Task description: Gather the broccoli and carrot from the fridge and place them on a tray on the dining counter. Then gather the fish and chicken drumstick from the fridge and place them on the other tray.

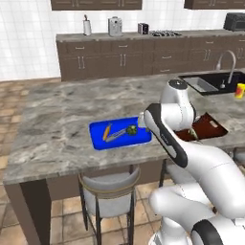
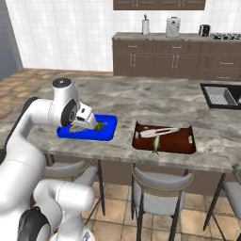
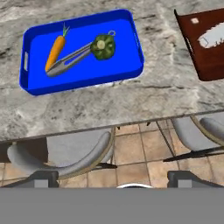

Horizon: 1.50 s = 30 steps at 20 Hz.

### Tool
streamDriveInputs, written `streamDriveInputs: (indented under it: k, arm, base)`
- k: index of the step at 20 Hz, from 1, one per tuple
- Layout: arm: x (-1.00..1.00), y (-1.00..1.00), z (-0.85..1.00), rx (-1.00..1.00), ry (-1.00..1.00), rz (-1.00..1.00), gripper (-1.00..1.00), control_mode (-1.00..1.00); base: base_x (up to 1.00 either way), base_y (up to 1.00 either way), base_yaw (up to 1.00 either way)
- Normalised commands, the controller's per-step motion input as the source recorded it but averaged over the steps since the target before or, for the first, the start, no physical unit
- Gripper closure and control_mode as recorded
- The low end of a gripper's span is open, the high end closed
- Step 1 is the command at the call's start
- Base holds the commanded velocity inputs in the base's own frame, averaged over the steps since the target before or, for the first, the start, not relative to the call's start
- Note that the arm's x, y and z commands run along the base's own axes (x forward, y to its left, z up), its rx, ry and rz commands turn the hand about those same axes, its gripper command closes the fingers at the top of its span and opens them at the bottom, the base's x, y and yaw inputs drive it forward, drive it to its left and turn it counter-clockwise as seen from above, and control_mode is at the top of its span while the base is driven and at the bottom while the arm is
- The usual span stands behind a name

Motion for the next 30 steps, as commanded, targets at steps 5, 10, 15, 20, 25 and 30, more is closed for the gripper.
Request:
streamDriveInputs:
  k: [5,10,15,20,25,30]
  arm:
    - [0.00,0.00,0.00,0.00,0.00,0.00,-1.00,1.00]
    - [0.00,0.00,0.00,0.00,0.00,0.00,-1.00,1.00]
    - [0.00,0.00,0.00,0.00,0.00,0.00,-1.00,1.00]
    - [0.00,0.00,0.00,0.00,0.00,0.00,-1.00,1.00]
    - [0.00,0.00,0.00,0.00,0.00,0.00,-1.00,1.00]
    - [0.00,0.00,0.00,0.00,0.00,0.00,-1.00,1.00]
  base:
    - [-0.15,0.92,0.27]
    - [-0.13,0.81,0.40]
    - [-0.13,0.82,0.42]
    - [-0.07,0.86,0.42]
    - [-0.03,0.88,0.41]
    - [-0.40,0.78,0.43]
